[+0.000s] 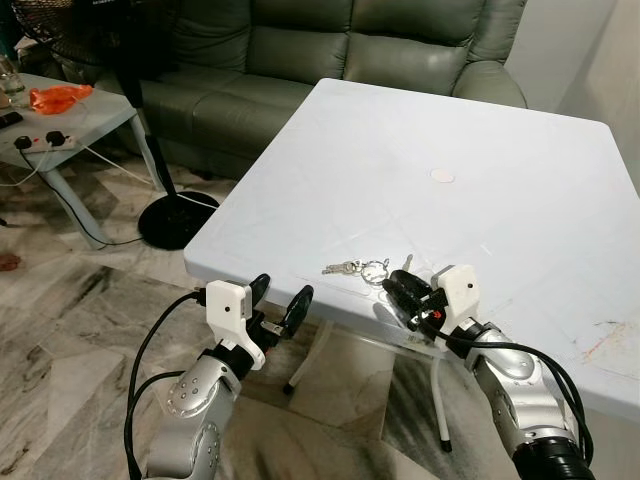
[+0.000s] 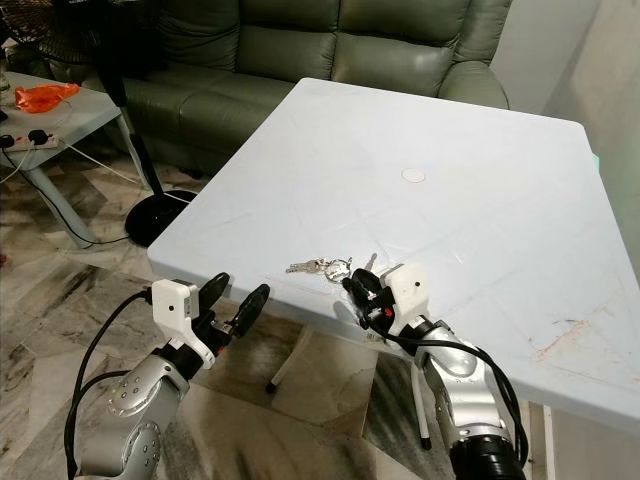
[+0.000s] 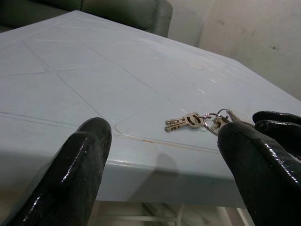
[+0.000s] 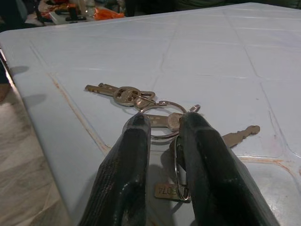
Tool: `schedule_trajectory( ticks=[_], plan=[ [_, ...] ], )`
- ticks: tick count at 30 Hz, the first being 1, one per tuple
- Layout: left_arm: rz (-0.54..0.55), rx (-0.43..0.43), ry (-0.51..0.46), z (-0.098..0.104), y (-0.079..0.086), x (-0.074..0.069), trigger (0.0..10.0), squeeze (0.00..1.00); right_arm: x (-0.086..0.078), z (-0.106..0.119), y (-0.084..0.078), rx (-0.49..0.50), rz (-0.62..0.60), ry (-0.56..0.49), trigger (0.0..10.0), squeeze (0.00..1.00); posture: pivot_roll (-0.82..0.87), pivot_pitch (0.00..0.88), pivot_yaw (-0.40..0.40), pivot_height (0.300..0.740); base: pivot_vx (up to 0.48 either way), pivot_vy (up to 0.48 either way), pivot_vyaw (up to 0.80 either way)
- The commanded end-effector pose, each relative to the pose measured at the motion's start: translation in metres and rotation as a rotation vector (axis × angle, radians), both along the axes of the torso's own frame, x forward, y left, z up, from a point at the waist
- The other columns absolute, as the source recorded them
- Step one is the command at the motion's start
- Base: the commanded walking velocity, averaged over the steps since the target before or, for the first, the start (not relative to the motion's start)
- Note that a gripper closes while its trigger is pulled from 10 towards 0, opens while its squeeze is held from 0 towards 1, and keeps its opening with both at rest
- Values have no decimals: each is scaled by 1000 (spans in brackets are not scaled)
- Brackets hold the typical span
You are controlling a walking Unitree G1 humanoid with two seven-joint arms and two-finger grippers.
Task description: Hang keys on a hook
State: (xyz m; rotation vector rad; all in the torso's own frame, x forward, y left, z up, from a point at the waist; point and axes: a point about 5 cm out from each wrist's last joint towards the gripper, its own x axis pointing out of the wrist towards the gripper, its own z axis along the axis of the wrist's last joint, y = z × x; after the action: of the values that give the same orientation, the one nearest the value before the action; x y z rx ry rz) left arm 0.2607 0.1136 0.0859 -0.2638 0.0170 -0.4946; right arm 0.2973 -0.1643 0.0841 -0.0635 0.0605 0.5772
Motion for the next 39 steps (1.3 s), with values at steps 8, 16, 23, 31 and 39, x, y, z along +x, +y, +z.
schedule_trajectory(
  ticks=[8, 16, 23, 31, 39],
  plan=[
    [3, 5, -5, 3, 1, 0, 10000, 0, 5, 1, -5, -51, -71, -12, 10000, 0, -10, 58, -18, 740, 0, 0, 0],
    [-1, 4, -3, 3, 1, 0, 10000, 0, 3, 1, -12, -41, -83, -20, 7216, 0, -11, 60, -16, 740, 0, 0, 0],
    [-1, 3, -4, 3, 1, 0, 10000, 0, 0, -1, -21, -57, -58, -13, 8863, 0, -11, 61, -15, 740, 0, 0, 0],
    [0, 2, -3, 4, 2, 0, 10000, 0, -6, -2, -22, -35, 1, 8, 3725, 0, -13, 63, -11, 740, 0, 0, 0],
    [-1, 3, -2, 4, 1, 0, 10000, 0, -6, -2, -23, -37, -1, -1, 0, 0, -13, 63, -11, 740, 0, 0, 0]
  ],
)
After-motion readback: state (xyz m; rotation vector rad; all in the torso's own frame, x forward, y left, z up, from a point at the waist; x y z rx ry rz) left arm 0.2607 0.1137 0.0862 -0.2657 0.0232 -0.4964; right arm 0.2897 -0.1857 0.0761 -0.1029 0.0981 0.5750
